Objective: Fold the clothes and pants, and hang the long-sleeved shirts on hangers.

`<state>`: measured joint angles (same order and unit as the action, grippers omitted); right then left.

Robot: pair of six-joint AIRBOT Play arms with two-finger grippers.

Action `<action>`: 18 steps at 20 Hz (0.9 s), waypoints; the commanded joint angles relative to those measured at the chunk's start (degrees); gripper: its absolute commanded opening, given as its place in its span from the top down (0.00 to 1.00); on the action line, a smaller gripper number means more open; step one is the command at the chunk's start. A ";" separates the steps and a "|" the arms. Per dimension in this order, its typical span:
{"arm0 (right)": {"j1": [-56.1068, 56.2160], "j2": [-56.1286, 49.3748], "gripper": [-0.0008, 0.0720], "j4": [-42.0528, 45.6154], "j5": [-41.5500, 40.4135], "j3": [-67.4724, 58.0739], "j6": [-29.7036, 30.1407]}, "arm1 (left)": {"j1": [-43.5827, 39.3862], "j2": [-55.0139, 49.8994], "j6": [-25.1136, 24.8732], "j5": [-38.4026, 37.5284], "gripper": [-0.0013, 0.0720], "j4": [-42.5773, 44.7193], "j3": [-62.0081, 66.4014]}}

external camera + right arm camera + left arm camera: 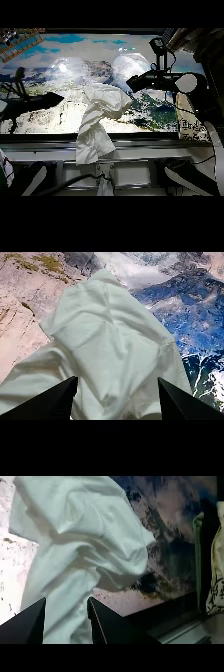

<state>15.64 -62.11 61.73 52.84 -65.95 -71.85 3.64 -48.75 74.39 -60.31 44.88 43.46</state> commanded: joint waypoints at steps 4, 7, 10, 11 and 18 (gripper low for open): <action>0.07 -0.04 0.21 0.00 -0.48 -0.07 0.00 | -14.45 3.28 13.88 -3.50 0.64 22.69 -0.11; 0.13 -0.04 0.21 -0.09 -2.49 -0.07 0.00 | -17.40 3.67 15.67 -2.93 0.57 28.46 -1.81; 0.13 -0.07 0.21 -0.50 -8.20 -0.07 -0.09 | -17.42 3.65 15.58 0.55 0.57 28.11 -7.26; 0.13 -0.04 0.21 -1.57 -9.16 -0.07 -0.07 | -17.46 3.65 15.02 1.86 0.50 26.56 -9.60; 0.07 -7.61 0.29 -1.66 -3.72 -0.17 -1.57 | -17.46 2.71 7.76 11.08 0.42 18.82 -16.79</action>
<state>15.70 -65.71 60.45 46.06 -66.06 -72.34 -13.74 -45.41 84.73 -53.65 65.60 28.47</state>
